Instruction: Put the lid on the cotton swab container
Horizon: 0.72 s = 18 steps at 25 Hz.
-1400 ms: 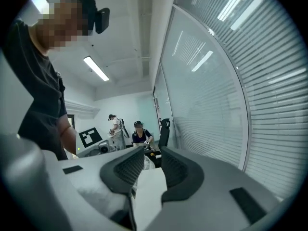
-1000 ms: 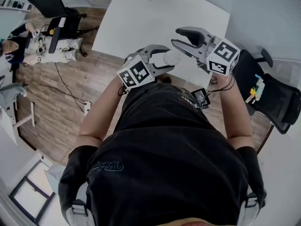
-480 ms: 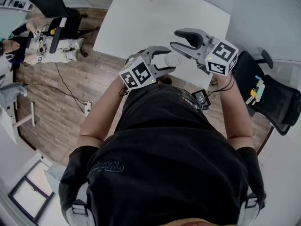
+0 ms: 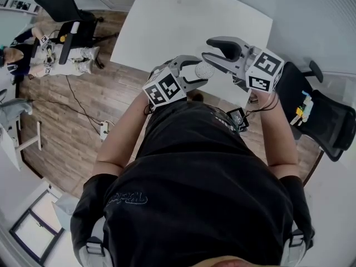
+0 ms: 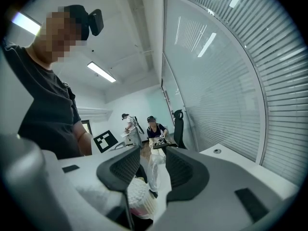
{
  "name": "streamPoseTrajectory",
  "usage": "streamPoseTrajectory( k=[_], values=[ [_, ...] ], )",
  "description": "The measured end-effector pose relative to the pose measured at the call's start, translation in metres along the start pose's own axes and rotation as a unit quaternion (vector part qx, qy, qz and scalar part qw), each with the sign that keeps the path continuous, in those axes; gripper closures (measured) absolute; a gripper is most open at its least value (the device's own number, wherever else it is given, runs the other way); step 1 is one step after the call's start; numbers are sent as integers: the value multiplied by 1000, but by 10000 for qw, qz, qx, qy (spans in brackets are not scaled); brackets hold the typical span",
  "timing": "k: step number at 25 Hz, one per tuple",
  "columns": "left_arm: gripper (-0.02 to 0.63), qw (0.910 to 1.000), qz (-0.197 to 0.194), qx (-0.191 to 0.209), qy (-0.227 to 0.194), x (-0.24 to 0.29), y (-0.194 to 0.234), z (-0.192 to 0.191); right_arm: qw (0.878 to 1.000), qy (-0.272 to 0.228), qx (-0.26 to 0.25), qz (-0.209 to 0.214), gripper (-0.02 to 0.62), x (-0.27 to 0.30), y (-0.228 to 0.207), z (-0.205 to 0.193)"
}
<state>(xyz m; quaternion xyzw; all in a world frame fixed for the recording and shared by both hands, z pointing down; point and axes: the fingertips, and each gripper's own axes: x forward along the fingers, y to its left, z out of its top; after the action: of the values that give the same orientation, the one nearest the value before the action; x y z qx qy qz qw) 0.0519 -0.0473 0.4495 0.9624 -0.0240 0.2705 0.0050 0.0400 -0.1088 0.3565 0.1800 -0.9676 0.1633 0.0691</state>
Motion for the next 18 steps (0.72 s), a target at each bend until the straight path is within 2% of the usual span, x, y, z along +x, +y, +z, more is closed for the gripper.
streamPoseTrajectory(
  k=[11, 15, 18],
  values=[
    [351, 9998, 140, -110, 31, 0, 11, -6, 9997, -119, 141, 149, 425, -5, 11, 4],
    [351, 9997, 158, -133, 91, 0, 13, -8, 9995, -126, 200, 200, 456, -6, 14, 4],
    [351, 9997, 189, -153, 66, 0, 17, -7, 9993, -121, 270, 245, 506, -7, 13, 3]
  ],
)
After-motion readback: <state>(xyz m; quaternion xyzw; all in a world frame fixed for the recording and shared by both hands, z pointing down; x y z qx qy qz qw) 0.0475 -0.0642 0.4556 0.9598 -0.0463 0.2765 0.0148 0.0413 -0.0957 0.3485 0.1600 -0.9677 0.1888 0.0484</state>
